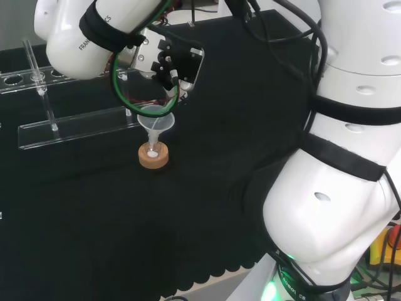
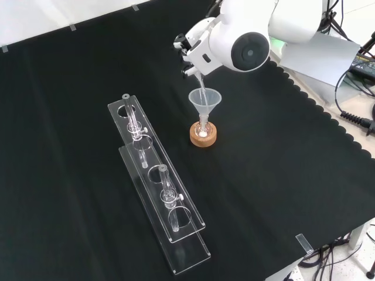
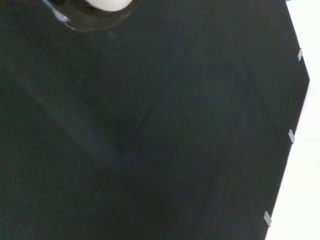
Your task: Pour all the NaCl from the weighing funnel into the round-bottom flask.
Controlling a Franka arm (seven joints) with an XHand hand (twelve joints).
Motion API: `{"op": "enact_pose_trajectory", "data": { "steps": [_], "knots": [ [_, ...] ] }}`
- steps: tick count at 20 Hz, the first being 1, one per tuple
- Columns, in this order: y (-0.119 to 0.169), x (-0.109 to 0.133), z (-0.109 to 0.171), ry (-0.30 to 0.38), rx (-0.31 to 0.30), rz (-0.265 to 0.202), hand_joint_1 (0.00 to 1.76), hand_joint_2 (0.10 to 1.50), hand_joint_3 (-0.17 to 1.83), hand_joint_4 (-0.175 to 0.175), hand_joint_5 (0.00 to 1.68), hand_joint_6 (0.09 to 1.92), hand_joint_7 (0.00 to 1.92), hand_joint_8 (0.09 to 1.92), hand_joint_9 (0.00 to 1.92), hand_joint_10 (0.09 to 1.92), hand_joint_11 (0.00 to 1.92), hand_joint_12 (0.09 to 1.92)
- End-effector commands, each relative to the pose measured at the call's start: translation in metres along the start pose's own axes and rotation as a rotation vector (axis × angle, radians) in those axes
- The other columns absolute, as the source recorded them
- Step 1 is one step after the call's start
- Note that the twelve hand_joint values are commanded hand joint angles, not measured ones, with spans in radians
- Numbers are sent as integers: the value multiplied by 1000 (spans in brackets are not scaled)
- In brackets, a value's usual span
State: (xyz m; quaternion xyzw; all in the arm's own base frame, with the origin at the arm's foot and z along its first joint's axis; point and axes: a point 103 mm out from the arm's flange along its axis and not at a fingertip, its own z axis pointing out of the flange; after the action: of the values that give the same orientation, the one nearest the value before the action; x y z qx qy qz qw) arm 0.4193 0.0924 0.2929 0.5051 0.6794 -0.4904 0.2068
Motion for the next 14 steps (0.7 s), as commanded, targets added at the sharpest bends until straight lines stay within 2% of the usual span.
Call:
{"op": "enact_pose_trajectory", "data": {
  "steps": [1, 4, 14],
  "knots": [
    [1, 1, -6, -48, 7, 3, 1076, 1049, 13, 156, 1109, 818, 1327, 320, 1514, 87, 1281, 724],
    [0, 2, -11, -76, -2, 2, 1076, 1048, 13, 157, 1109, 818, 1328, 319, 1514, 87, 1282, 724],
    [0, 6, -18, -169, 25, 11, 1075, 1048, 14, 158, 1109, 817, 1328, 317, 1515, 87, 1283, 723]
  ]
}}
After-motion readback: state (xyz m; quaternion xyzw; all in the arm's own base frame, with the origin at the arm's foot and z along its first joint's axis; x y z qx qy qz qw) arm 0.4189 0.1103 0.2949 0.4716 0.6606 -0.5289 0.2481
